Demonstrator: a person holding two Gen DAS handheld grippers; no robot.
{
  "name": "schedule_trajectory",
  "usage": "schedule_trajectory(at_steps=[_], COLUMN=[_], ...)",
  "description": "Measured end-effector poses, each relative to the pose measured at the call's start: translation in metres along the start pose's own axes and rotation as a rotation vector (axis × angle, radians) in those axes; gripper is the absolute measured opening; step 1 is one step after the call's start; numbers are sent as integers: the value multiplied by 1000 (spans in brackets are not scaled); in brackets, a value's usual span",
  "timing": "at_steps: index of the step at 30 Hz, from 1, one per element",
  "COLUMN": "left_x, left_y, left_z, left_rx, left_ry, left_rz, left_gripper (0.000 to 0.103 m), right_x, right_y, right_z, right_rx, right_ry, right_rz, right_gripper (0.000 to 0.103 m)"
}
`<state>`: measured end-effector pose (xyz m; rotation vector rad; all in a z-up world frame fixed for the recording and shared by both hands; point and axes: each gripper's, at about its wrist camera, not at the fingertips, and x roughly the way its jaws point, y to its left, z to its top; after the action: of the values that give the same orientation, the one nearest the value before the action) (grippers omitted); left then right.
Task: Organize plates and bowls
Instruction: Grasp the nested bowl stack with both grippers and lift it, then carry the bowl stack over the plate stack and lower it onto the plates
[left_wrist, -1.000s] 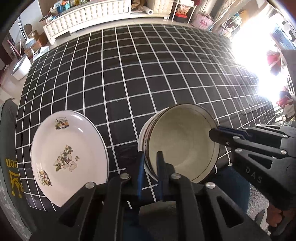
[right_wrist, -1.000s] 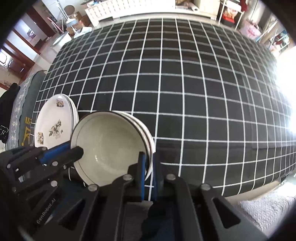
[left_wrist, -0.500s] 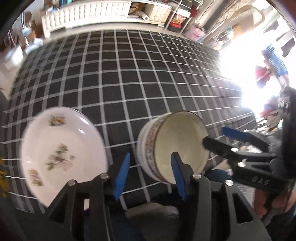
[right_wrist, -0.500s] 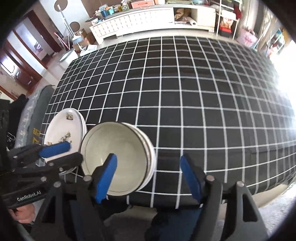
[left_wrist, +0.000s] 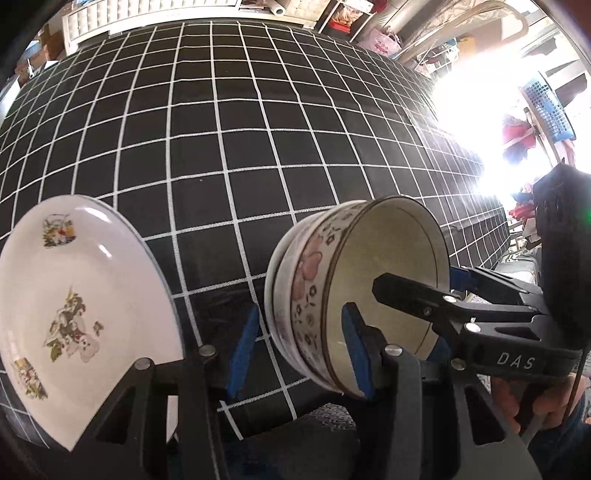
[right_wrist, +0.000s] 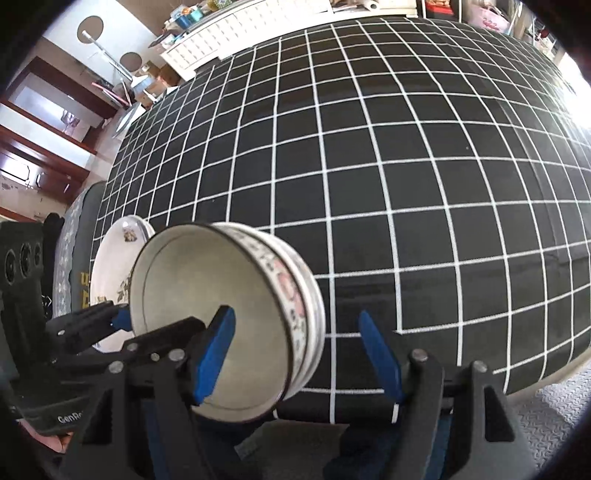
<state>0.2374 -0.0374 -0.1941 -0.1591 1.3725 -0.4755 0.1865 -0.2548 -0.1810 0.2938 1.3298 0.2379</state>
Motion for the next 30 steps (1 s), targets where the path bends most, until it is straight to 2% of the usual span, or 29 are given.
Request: schedule_trajectory(at_steps=[6,9,16,24,28,30], left_x=[18,22,37,47,50,51], left_y=[-7,-7,-6,-11,-14,-17], left_z=[3,1,-4,-12,-12,-12], left_rx=[25,27,40,49,54,60], left_ry=[8,-1,5,-8,-11,-10], left_rz=[-8,-18,-12,-6,5,17], left_gripper=[44,44,44,44,45,45], right_x=[7,4,2,9,7,7], right_y=[-13,-18,-28,-31,-24,-21], right_z=[-4,-6,-11,-13,-12,-11], right_rx=[34,57,78,100,106,116], right_ry=[36,17,5,26,22,23], right_rz=[25,51,47,121,145,130], right_gripper=[74,74,72,72,58,58])
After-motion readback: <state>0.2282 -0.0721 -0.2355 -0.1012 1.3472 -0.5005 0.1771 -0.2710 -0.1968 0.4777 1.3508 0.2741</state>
